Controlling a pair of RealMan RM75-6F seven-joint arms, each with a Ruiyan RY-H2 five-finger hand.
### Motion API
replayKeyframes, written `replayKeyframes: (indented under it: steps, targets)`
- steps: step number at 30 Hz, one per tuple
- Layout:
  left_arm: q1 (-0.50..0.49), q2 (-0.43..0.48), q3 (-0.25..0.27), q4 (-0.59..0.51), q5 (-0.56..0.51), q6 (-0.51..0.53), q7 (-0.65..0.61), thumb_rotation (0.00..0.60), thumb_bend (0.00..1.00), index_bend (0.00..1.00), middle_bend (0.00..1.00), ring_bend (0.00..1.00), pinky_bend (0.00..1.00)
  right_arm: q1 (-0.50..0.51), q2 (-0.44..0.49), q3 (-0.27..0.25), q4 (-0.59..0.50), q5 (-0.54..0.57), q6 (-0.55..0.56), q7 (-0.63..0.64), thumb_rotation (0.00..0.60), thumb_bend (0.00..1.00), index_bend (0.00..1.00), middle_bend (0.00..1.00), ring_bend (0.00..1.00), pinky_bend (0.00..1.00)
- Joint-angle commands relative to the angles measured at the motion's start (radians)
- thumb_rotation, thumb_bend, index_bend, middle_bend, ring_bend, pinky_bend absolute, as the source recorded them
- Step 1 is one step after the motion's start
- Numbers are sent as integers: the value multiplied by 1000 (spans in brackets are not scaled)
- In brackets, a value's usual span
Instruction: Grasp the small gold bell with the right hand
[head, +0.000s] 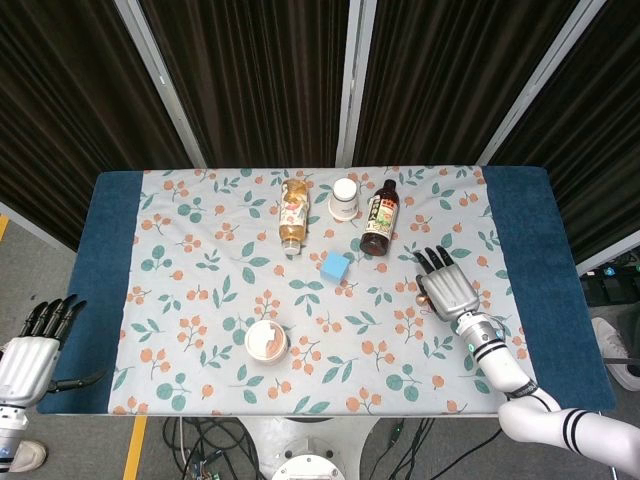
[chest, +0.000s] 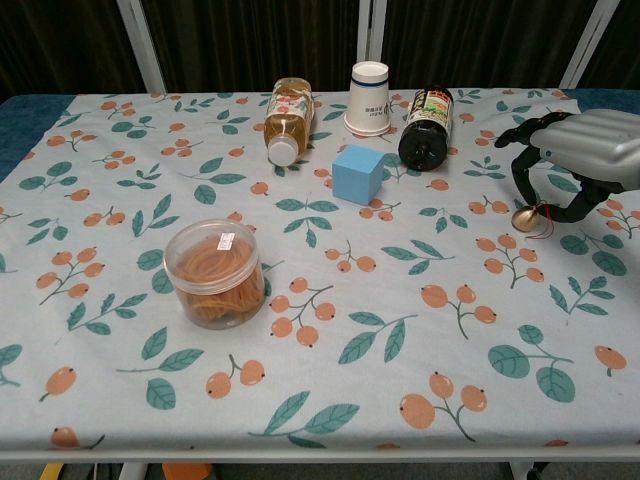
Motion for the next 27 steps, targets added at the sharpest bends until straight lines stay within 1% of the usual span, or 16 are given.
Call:
replayKeyframes:
  steps: [1, 5, 6, 8, 10, 12, 14, 16, 19, 22, 25, 27]
  targets:
    - [1, 1, 0, 0, 2, 2, 0, 353, 0, 0, 0, 0, 0, -1, 7, 0, -8, 0, 4, 6, 600, 203, 351, 69, 0, 0]
    - [0, 1, -1, 0, 2, 2, 1, 353, 0, 0, 0, 0, 0, -10, 31, 2, -32, -4, 19, 22, 600, 165, 208, 48, 0, 0]
    - [-1, 1, -1, 0, 3, 3, 2, 353, 0, 0, 0, 0, 0, -13, 40, 2, -41, -4, 24, 24, 600, 147, 155, 39, 0, 0]
    - [0, 0, -2, -1, 4, 5, 5, 351, 0, 0, 0, 0, 0, -30, 66, -1, -76, -16, 55, 31, 600, 105, 44, 18, 0, 0]
    - [0, 0, -3, -2, 4, 9, 6, 352, 0, 0, 0, 0, 0, -63, 102, -14, -117, -53, 117, 40, 600, 68, 2, 4, 0, 0]
    - [1, 2, -4, -4, 3, 10, 7, 351, 0, 0, 0, 0, 0, -108, 134, -32, -151, -100, 197, 53, 600, 32, 0, 0, 0, 0]
    - [3, 5, -6, -8, 2, 15, 8, 350, 0, 0, 0, 0, 0, -175, 172, -60, -184, -164, 310, 87, 600, 7, 0, 0, 0, 0]
    - [4, 10, -9, -12, 3, 22, 10, 352, 0, 0, 0, 0, 0, -252, 204, -93, -196, -235, 435, 135, 600, 5, 0, 0, 0, 0]
    - [7, 16, -13, -13, 1, 32, 12, 351, 0, 0, 0, 0, 0, -365, 226, -137, -177, -318, 608, 204, 600, 5, 0, 0, 0, 0]
    - [9, 19, -18, -13, -4, 37, 11, 349, 0, 0, 0, 0, 0, -464, 224, -170, -140, -351, 730, 266, 600, 6, 0, 0, 0, 0]
    - [7, 17, -22, -13, -8, 36, 11, 349, 0, 0, 0, 0, 0, -532, 214, -184, -91, -344, 782, 316, 600, 5, 0, 0, 0, 0]
    - [4, 15, -25, -12, -10, 33, 17, 351, 0, 0, 0, 0, 0, -553, 214, -182, -68, -331, 787, 339, 600, 5, 0, 0, 0, 0]
